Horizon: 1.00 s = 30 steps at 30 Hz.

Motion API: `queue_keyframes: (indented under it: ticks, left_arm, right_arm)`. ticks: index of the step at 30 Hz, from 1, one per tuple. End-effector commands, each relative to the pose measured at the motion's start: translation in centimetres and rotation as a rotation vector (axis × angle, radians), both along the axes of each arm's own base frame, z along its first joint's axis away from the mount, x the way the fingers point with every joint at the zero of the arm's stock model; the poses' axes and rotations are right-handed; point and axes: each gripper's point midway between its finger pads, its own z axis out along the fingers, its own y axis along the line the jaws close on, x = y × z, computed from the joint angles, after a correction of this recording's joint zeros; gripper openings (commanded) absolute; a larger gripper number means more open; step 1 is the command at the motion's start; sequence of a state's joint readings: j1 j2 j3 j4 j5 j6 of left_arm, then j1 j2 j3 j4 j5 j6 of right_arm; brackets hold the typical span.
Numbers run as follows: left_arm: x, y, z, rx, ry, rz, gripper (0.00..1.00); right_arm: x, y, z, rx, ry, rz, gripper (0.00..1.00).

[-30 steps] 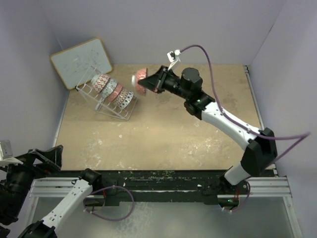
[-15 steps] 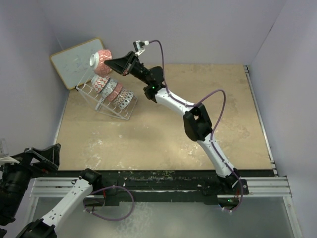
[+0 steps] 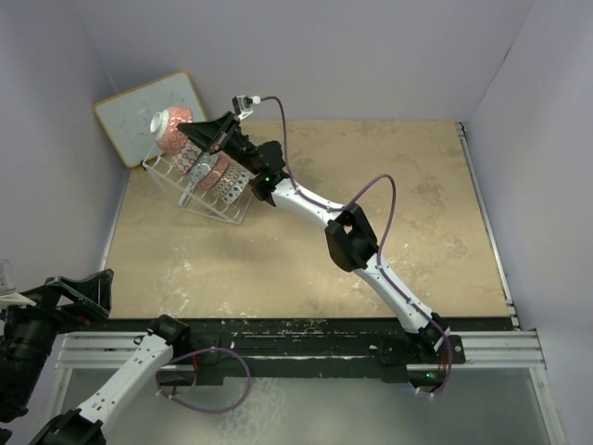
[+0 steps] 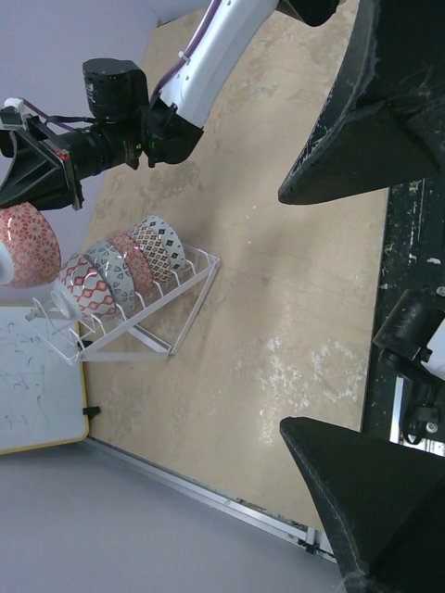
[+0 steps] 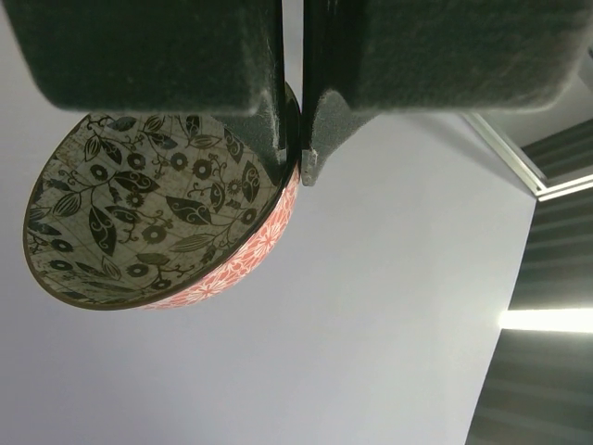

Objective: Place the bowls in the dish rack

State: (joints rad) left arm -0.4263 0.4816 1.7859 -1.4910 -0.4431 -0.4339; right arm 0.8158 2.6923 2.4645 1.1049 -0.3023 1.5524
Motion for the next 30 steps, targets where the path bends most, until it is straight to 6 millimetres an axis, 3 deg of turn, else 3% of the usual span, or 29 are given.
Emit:
queue_keyframes:
  ticks: [1, 16, 30]
  left_arm:
    - [-0.1, 0.1, 0.4, 0.004, -0.010, -0.003, 0.99]
    - [-0.7, 0.5, 0.4, 0.001, -0.018, 0.003, 0.99]
    - [-1.0, 1.0, 0.1, 0.001, -0.019, 0.015, 0.99]
  right_arm:
    - [-1.3, -1.9, 5.1, 0.131, -0.050, -0.034, 0.03]
    - [1.0, 0.2, 1.4, 0.079, 0.048, -0.073, 0.05]
    - [2.1, 1.1, -0.2, 0.042, 0.088, -0.098, 0.09]
